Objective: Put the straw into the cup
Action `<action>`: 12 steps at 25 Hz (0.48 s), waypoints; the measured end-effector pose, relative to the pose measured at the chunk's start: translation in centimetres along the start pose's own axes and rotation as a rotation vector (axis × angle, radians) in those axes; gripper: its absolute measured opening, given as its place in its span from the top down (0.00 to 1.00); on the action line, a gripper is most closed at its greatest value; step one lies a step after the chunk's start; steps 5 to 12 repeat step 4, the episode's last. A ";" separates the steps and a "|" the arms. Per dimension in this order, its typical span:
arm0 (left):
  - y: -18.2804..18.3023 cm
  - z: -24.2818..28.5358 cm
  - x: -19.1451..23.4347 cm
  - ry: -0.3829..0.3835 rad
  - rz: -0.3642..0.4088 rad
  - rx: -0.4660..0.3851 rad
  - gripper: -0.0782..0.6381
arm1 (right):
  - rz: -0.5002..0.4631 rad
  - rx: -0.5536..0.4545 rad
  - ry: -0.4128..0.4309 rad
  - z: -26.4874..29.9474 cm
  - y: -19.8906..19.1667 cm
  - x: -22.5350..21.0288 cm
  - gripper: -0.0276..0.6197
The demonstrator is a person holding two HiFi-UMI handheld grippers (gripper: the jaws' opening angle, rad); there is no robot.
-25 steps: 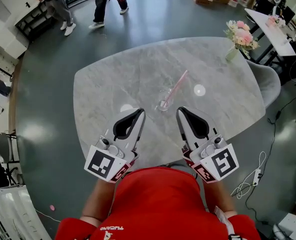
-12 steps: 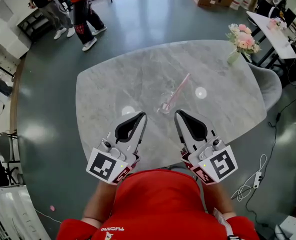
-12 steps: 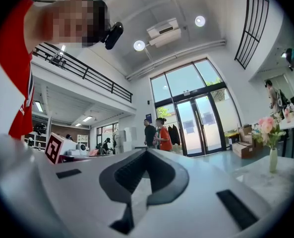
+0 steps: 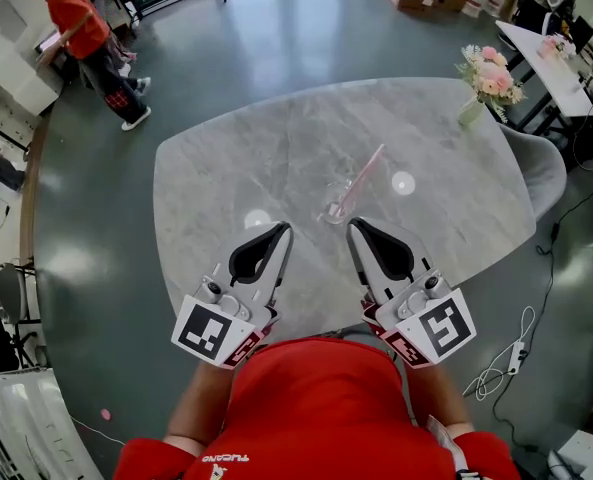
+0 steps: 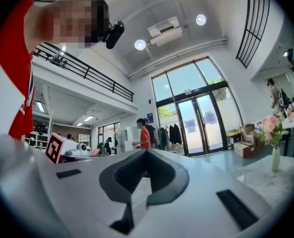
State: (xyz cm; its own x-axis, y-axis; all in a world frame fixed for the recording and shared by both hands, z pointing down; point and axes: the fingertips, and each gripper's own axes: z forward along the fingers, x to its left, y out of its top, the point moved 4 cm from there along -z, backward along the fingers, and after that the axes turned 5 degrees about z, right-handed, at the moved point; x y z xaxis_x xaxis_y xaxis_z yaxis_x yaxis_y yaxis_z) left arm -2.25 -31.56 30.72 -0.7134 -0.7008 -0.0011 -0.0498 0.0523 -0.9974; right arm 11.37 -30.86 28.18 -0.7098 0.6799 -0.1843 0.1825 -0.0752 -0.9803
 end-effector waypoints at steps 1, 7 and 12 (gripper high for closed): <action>-0.1 0.0 0.0 0.001 -0.002 0.001 0.88 | 0.000 0.001 0.000 0.0 -0.1 0.0 0.95; -0.3 0.0 0.1 0.000 -0.007 0.002 0.88 | 0.001 0.005 0.000 0.1 -0.2 0.0 0.95; -0.3 0.0 0.1 0.000 -0.007 0.002 0.88 | 0.001 0.005 0.000 0.1 -0.2 0.0 0.95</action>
